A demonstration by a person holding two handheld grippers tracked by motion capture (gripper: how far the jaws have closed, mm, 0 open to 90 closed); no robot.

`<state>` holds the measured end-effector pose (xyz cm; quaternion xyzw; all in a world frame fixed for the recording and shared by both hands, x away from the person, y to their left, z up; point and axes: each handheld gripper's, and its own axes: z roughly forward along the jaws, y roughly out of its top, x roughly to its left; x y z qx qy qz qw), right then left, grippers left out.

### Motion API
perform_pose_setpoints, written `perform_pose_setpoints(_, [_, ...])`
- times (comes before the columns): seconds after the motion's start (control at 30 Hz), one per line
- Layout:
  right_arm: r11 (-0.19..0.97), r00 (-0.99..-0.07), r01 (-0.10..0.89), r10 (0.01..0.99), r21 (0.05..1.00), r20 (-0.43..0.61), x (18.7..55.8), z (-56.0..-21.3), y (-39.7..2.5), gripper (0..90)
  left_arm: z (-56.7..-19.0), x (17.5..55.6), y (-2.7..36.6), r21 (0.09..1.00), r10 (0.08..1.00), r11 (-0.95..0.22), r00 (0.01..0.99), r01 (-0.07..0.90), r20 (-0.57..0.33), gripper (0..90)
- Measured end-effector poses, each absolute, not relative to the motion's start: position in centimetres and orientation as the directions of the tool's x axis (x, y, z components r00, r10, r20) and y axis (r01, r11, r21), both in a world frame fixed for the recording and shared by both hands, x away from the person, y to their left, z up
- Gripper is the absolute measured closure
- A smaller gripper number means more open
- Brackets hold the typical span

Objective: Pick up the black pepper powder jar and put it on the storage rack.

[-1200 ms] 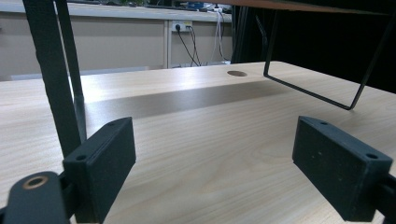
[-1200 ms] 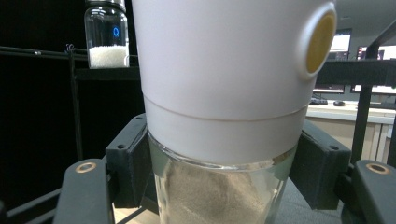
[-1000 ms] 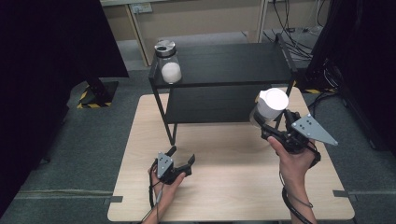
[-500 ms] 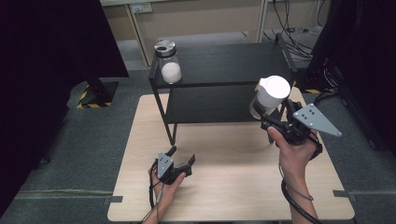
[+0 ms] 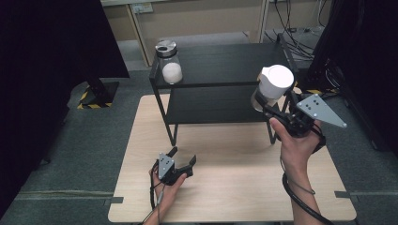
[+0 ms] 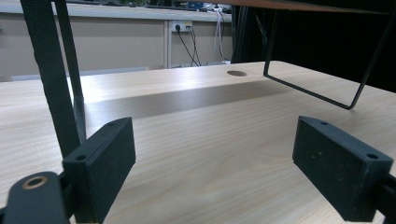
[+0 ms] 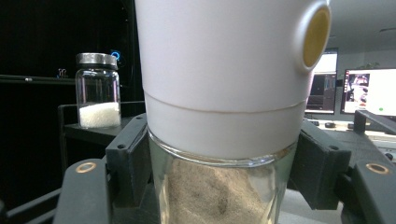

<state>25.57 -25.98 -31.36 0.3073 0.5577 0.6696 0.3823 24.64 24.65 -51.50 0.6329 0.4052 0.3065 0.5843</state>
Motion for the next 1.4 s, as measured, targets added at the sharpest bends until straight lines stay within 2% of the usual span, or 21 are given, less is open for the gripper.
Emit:
perform_pose_setpoints(0.83, [-0.090, -0.499, -0.180, 0.867, 0.979, -0.012, 26.7, -27.1, -25.2, 31.0, -51.4, 24.7, 24.7, 0.987, 0.870, 0.012, 0.484, 0.159, -0.088, 12.3])
perform_pose_setpoints(1.4, [-0.078, -0.465, -0.161, 0.885, 0.984, -0.006, 27.9, -25.5, -24.7, 31.0, -51.4, 24.7, 24.7, 0.987, 0.870, 0.011, 0.485, 0.160, -0.088, 12.3])
